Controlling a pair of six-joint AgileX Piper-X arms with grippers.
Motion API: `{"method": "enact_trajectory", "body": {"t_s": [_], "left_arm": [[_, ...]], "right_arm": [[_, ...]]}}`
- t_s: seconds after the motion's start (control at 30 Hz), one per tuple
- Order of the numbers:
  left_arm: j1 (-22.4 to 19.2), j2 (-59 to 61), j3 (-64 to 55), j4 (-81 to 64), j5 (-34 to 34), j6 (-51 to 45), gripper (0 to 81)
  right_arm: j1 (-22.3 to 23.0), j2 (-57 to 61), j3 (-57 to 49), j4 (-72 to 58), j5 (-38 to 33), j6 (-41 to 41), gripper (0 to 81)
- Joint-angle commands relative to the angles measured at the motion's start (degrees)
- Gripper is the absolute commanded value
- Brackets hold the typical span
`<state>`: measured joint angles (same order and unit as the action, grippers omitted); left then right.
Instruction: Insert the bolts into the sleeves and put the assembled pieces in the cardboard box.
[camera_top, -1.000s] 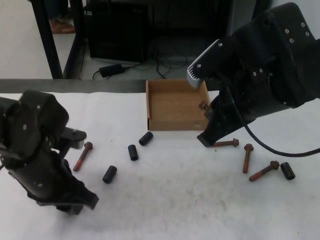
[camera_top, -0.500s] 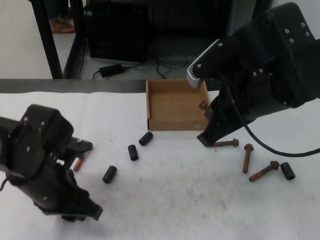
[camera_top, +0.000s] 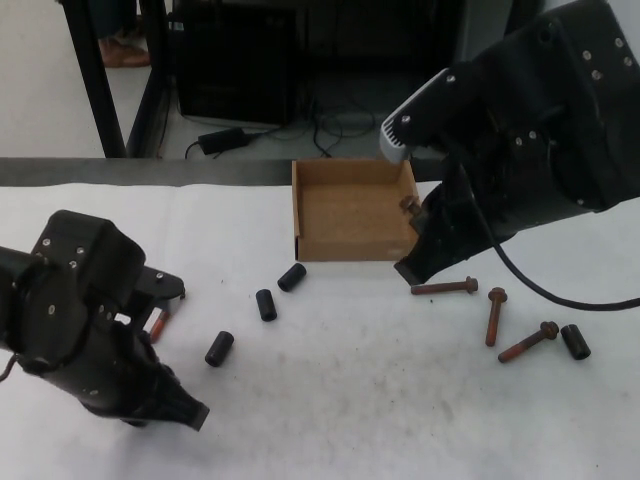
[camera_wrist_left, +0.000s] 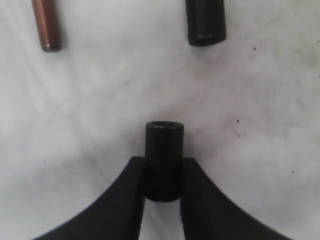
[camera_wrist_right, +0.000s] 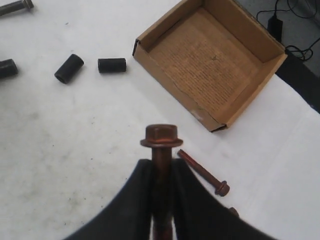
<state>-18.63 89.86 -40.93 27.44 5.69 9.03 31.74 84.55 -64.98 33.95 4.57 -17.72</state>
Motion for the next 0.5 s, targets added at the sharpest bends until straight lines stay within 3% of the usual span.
{"method": "enact_trajectory", "body": {"t_s": [0.0, 0.13, 0.3, 0.47], "left_arm": [[-0.4, -2.5, 0.0, -2.3, 0.0, 0.3, 0.8], [-1.2, -7.1, 0.0, -2.5, 0.0, -0.1, 0.8], [-1.6, -14.4, 0.0, -6.2, 0.0, -7.3, 0.8], [-1.6, -23.2, 1.6, -20.2, 3.4, -14.5, 0.8]], "right_arm": [[0.1, -1.3, -0.2, -0.8, -0.7, 1.0, 0.3], [0.1, -2.0, -0.2, -3.5, -0.7, 0.2, 0.3], [0.2, -3.3, -0.2, -12.0, -0.6, -1.7, 0.3], [3.3, -4.9, -0.2, -20.7, 2.0, 2.2, 0.3]]}}
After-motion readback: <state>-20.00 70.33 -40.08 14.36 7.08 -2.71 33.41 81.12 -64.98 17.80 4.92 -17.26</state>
